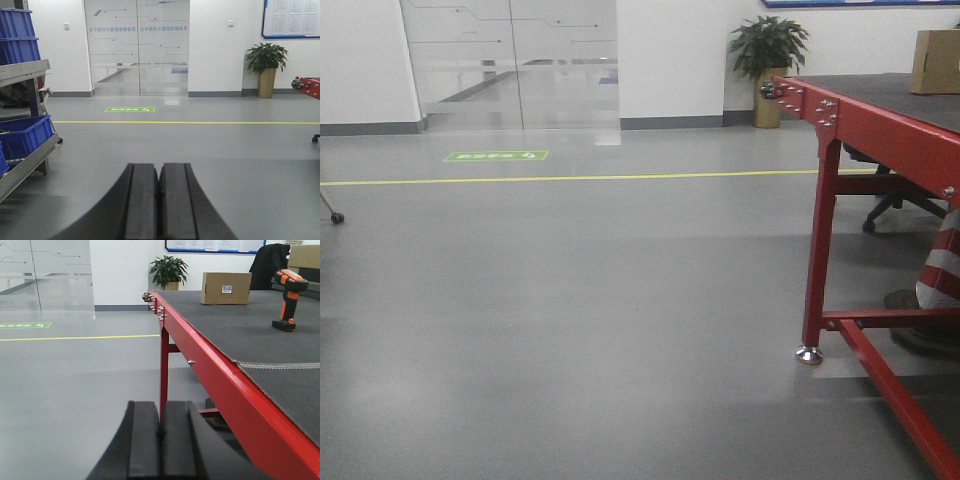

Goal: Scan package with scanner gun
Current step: 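Drive the base across the floor toward the red-framed table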

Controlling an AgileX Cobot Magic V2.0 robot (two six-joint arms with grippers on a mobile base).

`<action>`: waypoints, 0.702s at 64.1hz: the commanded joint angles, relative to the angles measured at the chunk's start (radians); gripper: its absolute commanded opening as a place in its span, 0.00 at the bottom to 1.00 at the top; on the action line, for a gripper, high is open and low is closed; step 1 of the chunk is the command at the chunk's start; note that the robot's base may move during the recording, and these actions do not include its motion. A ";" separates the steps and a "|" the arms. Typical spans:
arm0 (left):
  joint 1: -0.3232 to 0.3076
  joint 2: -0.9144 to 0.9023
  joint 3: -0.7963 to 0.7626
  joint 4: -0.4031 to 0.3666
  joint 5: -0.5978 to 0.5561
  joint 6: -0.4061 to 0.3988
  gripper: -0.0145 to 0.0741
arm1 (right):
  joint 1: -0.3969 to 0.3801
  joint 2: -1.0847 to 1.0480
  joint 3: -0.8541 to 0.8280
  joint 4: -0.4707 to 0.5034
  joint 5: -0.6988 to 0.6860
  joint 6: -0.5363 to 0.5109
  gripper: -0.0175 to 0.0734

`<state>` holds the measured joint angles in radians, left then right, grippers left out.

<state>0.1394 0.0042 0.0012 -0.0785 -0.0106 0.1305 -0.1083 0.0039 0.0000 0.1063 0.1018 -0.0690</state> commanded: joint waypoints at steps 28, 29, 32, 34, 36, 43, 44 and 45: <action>0.005 -0.004 -0.001 -0.006 -0.017 -0.004 0.04 | 0.002 -0.004 0.000 -0.006 -0.022 -0.001 0.02; 0.005 -0.004 -0.001 -0.006 -0.017 -0.004 0.04 | 0.002 -0.004 0.000 -0.006 -0.022 -0.001 0.02; 0.005 -0.004 -0.001 -0.006 -0.017 -0.004 0.04 | 0.002 -0.004 0.000 -0.006 -0.022 -0.001 0.02; 0.005 -0.004 -0.001 -0.006 -0.017 -0.004 0.04 | 0.002 -0.004 0.000 -0.006 -0.022 -0.001 0.02; 0.005 -0.004 -0.001 -0.006 -0.017 -0.004 0.04 | 0.002 -0.004 0.000 -0.006 -0.022 -0.001 0.02; 0.005 -0.004 -0.001 -0.006 -0.017 -0.004 0.04 | 0.002 -0.004 0.000 -0.006 -0.022 -0.001 0.02; 0.005 -0.004 -0.001 -0.006 -0.017 -0.004 0.04 | 0.002 -0.004 0.000 -0.006 -0.022 -0.001 0.02; 0.005 -0.004 -0.001 -0.006 -0.017 -0.004 0.04 | 0.002 -0.004 0.000 -0.006 -0.022 -0.001 0.02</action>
<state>0.1394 0.0042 0.0012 -0.0785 -0.0106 0.1305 -0.1083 0.0039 0.0000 0.1063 0.1018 -0.0690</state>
